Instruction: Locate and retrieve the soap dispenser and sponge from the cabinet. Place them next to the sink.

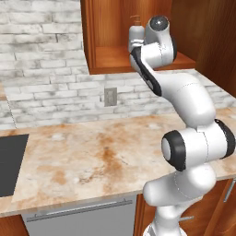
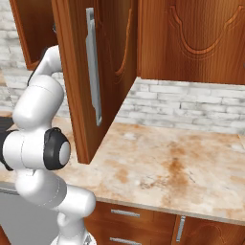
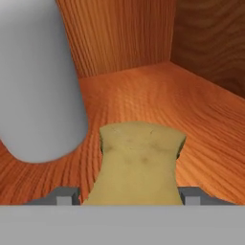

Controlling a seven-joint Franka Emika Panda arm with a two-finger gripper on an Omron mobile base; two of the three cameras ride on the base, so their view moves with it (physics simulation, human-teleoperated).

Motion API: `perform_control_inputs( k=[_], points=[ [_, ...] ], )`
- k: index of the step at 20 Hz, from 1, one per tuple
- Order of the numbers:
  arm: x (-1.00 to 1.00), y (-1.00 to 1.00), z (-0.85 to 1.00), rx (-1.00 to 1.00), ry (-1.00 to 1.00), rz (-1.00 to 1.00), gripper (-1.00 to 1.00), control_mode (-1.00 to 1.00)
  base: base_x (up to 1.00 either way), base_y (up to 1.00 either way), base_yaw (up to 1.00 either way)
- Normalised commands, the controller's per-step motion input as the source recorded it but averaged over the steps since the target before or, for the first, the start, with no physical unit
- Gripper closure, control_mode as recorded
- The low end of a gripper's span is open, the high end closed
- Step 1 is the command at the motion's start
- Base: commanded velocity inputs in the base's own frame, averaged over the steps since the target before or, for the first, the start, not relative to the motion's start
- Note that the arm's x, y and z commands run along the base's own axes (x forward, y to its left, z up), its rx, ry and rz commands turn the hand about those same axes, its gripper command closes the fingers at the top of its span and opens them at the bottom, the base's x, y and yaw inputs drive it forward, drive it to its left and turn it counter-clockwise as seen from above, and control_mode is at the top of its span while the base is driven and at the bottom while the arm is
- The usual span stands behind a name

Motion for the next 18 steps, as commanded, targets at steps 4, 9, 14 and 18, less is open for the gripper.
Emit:
perform_control_inputs(
  k=[4,9,14,18],
  points=[
    [-0.09,0.13,0.01,-0.01,0.00,0.00,1.00,-1.00,0.00,0.00,0.00],
    [-0.53,0.30,0.00,-0.03,0.00,-0.02,1.00,-1.00,0.00,0.00,0.00],
    [-0.56,0.34,0.12,-0.06,0.00,-0.01,1.00,-1.00,0.00,0.00,0.00],
    [-0.72,0.32,0.14,-0.03,-0.03,-0.03,1.00,-1.00,0.00,0.00,0.00]
  ],
)
